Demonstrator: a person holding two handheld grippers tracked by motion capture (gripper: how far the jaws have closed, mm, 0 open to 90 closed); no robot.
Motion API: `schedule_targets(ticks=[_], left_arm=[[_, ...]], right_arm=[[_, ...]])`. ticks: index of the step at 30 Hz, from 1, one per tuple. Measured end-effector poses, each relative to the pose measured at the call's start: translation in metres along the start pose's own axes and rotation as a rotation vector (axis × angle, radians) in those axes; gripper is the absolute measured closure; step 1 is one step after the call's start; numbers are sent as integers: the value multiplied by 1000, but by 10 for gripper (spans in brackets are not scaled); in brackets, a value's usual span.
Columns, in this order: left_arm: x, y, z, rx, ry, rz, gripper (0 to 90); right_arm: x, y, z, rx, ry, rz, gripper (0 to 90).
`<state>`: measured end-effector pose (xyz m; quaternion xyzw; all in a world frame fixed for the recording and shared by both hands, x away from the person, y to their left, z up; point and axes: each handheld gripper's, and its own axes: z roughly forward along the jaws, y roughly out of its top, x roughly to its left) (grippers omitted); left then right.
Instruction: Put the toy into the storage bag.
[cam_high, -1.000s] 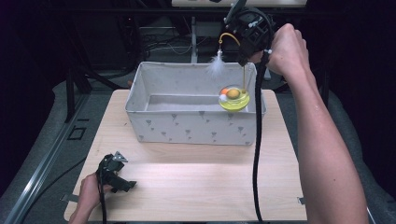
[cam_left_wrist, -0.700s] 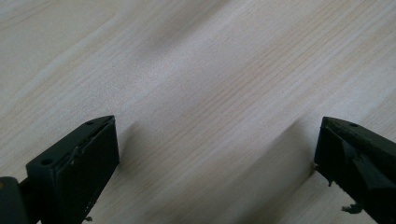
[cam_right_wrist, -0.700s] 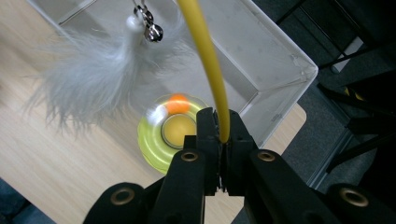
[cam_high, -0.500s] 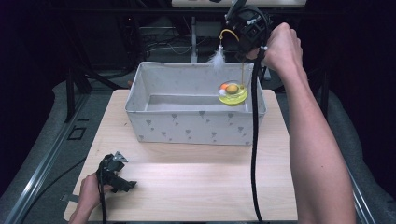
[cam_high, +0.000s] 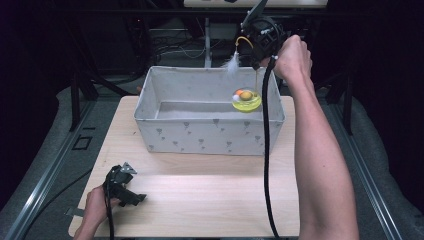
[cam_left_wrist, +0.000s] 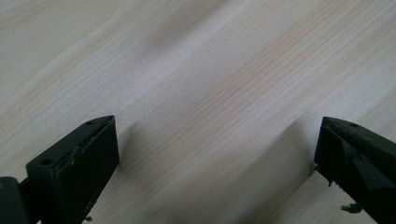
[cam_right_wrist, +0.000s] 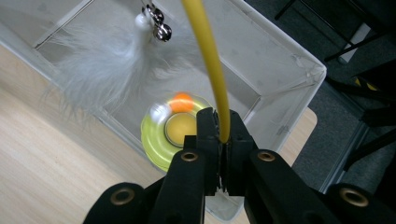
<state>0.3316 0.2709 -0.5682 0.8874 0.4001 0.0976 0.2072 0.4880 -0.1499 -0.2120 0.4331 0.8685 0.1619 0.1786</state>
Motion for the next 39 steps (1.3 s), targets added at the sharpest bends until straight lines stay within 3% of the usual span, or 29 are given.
schedule_targets(ticks=[22,39], left_arm=[[0,0,-1,-1,-10,0,0],[-2,1,-2,-7,-12,4,0]], right_arm=[[-14,-22,45,43,21,61,877],[-16,-45,78,76,45,85,877]])
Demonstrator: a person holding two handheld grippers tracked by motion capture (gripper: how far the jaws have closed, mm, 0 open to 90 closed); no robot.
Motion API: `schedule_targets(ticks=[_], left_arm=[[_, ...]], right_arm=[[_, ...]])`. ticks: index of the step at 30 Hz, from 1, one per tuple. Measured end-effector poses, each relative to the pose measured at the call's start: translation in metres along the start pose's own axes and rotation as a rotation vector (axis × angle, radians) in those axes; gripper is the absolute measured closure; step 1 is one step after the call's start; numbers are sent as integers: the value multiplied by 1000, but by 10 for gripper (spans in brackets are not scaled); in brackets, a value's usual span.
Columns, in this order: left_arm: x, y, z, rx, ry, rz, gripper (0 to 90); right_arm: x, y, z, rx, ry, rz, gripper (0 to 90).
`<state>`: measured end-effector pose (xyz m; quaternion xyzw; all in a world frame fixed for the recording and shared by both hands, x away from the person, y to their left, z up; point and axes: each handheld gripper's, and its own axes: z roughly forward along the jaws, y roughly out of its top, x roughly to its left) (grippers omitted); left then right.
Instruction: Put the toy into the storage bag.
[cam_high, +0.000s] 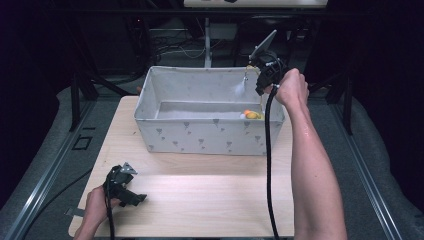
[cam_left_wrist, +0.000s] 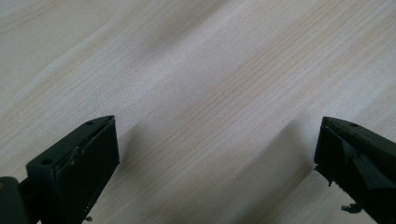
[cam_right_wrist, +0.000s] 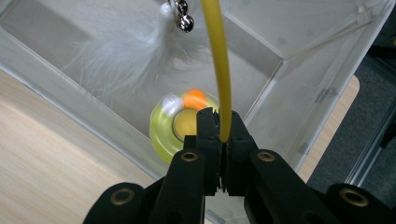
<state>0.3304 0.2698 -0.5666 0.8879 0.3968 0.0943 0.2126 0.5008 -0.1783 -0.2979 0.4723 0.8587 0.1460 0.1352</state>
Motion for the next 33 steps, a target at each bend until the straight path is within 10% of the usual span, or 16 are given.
schedule_targets(ticks=[33], left_arm=[[0,-1,0,0,1,-5,0]], right_arm=[[-13,-43,60,127,9,81,874]])
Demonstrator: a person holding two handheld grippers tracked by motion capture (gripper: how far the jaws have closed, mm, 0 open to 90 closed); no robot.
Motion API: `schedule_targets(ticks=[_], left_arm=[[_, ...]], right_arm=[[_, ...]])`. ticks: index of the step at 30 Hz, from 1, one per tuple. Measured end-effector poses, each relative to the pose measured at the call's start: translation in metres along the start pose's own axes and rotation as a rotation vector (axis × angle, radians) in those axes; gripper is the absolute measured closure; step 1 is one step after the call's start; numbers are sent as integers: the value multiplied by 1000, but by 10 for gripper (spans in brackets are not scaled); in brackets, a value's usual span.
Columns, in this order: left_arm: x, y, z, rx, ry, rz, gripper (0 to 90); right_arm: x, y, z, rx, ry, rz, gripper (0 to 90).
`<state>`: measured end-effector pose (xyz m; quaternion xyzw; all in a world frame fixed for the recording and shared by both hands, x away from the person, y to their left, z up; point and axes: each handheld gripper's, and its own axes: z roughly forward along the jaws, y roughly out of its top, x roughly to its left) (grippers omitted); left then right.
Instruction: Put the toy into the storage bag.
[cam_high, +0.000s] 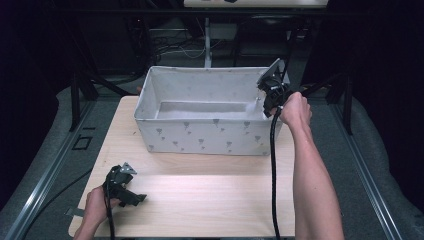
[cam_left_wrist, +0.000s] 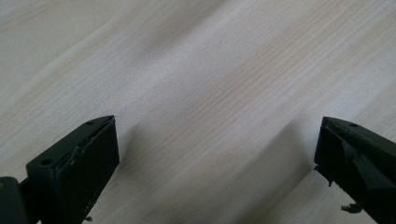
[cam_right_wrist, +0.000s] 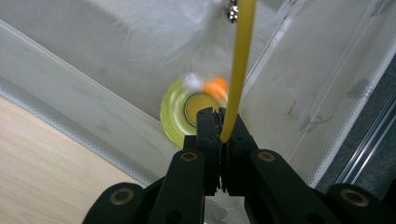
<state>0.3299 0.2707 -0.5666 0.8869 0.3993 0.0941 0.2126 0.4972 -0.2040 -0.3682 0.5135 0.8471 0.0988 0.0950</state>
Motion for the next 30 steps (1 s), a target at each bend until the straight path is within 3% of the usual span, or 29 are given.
schedule_targets(ticks=[6,11,12,17,19,21,22,25,26,30], left_arm=[[0,0,0,0,0,2,0],[-1,0,0,-1,2,-1,0],[-1,0,0,-1,2,-1,0],[-1,0,0,-5,-4,-1,0],[-1,1,0,-6,-3,0,0],[-1,1,0,-5,-5,0,0],[-1,1,0,-5,-5,-1,0],[-1,1,0,-4,-5,0,0],[-1,1,1,-4,-2,2,0],[-2,1,1,1,-2,4,0]], right_arm=[[-3,-3,0,16,-4,14,866],[-7,-6,-11,5,9,22,810],[-7,-8,-19,-23,15,31,765],[-7,-12,-36,-47,40,20,658],[-5,-17,-49,-76,47,20,548],[-4,-18,-52,-81,46,20,527],[-1,-21,-60,-102,54,18,444],[2,-24,-65,-113,66,15,379],[6,-27,-71,-120,77,1,315],[13,-31,-77,-134,84,-18,249]])
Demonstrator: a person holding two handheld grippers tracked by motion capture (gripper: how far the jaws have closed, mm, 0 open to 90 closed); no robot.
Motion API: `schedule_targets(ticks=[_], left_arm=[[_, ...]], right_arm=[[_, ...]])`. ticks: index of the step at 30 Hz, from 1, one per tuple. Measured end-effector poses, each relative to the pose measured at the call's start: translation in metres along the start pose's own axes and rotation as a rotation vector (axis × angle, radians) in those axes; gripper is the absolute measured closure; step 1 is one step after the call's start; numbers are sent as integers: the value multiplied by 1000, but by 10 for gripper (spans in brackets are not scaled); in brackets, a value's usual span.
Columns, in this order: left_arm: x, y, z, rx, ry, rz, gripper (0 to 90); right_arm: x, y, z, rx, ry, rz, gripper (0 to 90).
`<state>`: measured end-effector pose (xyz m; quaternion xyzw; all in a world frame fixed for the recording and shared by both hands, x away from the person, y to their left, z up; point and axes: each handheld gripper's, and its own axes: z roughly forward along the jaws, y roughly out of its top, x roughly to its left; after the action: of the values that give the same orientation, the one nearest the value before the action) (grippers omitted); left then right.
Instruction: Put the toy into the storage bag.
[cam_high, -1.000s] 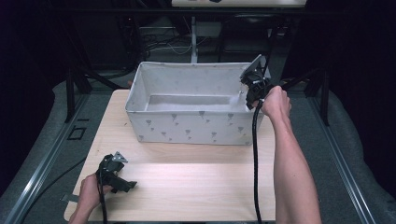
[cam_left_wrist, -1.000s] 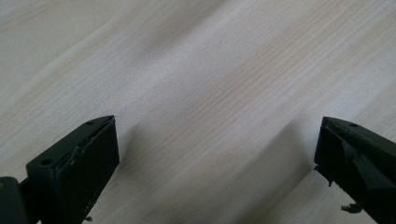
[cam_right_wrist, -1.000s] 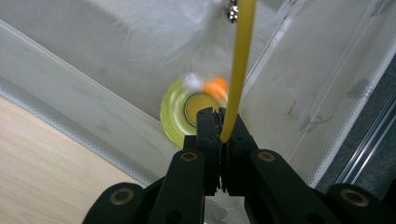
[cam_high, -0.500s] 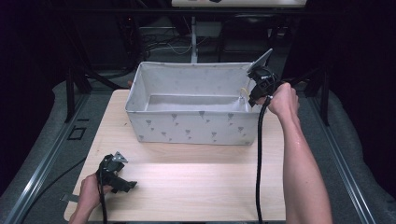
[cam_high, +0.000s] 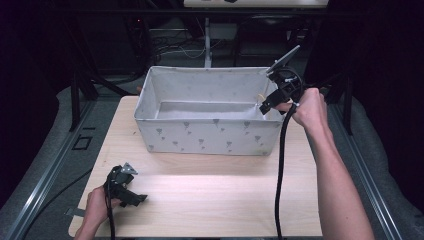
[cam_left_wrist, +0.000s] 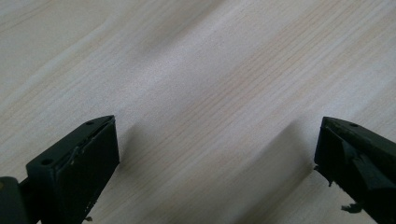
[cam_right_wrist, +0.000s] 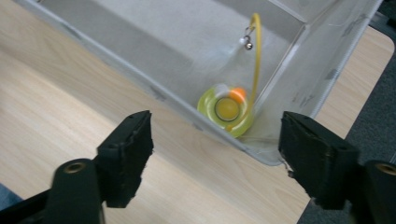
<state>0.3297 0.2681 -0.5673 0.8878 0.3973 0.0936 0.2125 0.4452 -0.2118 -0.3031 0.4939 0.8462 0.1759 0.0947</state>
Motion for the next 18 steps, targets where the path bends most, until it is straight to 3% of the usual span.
schedule_targets(ticks=[5,8,11,12,18], left_arm=[[0,0,0,2,1,1,0],[0,0,1,2,0,-3,0],[-1,0,1,0,6,-3,0],[-1,0,1,2,2,1,0],[-1,0,2,3,0,2,0]], right_arm=[[15,-9,-6,-35,15,-27,149],[31,-19,-4,-59,58,-61,111],[38,-23,-2,-49,62,-76,81],[47,-29,3,-45,72,-96,62],[64,-43,21,-33,64,-146,35]])
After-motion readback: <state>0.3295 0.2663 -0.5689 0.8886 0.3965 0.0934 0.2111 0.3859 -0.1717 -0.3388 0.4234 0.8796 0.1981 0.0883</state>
